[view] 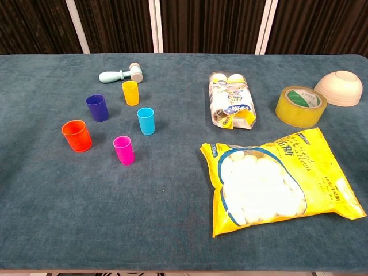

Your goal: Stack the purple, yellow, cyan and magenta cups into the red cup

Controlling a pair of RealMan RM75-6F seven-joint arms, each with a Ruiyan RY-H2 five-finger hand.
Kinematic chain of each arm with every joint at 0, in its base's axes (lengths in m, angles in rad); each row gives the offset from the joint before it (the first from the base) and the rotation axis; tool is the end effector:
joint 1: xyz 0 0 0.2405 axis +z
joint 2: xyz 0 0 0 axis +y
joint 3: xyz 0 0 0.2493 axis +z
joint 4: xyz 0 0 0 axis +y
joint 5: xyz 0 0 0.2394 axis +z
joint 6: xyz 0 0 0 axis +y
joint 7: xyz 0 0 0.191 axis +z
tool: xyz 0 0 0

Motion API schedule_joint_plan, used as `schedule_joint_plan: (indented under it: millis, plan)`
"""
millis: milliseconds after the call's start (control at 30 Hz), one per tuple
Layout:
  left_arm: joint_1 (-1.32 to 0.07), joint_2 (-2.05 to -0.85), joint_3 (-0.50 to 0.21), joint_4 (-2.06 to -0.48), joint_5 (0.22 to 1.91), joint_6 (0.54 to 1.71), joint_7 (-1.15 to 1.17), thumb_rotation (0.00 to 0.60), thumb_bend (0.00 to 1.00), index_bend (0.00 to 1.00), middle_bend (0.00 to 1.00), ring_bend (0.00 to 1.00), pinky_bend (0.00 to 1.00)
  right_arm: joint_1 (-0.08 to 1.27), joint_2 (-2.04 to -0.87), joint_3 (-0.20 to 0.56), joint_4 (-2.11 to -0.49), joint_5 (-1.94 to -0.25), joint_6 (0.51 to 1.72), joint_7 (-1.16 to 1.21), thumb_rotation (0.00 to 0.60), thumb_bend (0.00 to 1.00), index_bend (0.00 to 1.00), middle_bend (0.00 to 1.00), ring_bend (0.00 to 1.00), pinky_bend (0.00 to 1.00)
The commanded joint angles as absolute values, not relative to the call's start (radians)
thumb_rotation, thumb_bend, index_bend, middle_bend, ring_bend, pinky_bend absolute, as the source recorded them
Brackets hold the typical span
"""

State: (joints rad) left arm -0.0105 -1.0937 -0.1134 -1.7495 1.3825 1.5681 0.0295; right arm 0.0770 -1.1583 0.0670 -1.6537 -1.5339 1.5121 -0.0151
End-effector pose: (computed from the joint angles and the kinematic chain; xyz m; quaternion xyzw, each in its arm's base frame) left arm -0.3134 0.2172 0.1564 -0.5016 -0.4155 -0.4106 0.6380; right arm -0.2940 -0.2302 0.1178 0.5826 -0.3895 0.4256 0.5725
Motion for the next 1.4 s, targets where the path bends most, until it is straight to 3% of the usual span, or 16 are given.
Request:
schedule_joint_plan:
  millis: [33, 267, 500, 867, 1067, 1400]
  plan:
    - [-0.011, -1.094, -0.113, -1.749, 1.385, 1.568, 0.027, 0.600, 0.23, 0.08, 0.09, 0.00, 0.00, 0.077, -1.157, 0.067, -1.654, -1.533, 1.511, -0.015, 0.600, 0.32, 0.11, 0.04, 0.10, 0.00]
    - [-0.023, -1.097, -0.117, -1.743, 1.375, 1.543, 0.008, 0.600, 0.22, 0.08, 0.09, 0.00, 0.00, 0.077, -1.158, 0.067, -1.653, -1.529, 1.509, -0.018, 0.600, 0.32, 0.11, 0.04, 0.10, 0.00]
    - [-0.098, -1.065, -0.145, -1.734, 1.371, 1.445, 0.033, 0.600, 0.19, 0.08, 0.09, 0.00, 0.00, 0.081, -1.168, 0.062, -1.652, -1.526, 1.495, -0.037, 0.600, 0.32, 0.11, 0.04, 0.10, 0.00]
    - [-0.375, -0.973, -0.245, -1.724, 1.231, 1.026, 0.079, 0.600, 0.18, 0.08, 0.09, 0.00, 0.00, 0.080, -1.167, 0.065, -1.656, -1.520, 1.495, -0.042, 0.600, 0.32, 0.11, 0.04, 0.10, 0.00]
    - [-0.514, -1.032, -0.277, -1.633, 1.149, 0.880, 0.138, 0.600, 0.19, 0.08, 0.09, 0.00, 0.00, 0.080, -1.165, 0.064, -1.657, -1.519, 1.493, -0.038, 0.600, 0.32, 0.11, 0.04, 0.10, 0.00]
    - [-0.718, -1.169, -0.260, -1.471, 0.939, 0.671, 0.284, 0.600, 0.18, 0.10, 0.09, 0.00, 0.00, 0.081, -1.167, 0.067, -1.652, -1.513, 1.491, -0.040, 0.600, 0.32, 0.11, 0.04, 0.10, 0.00]
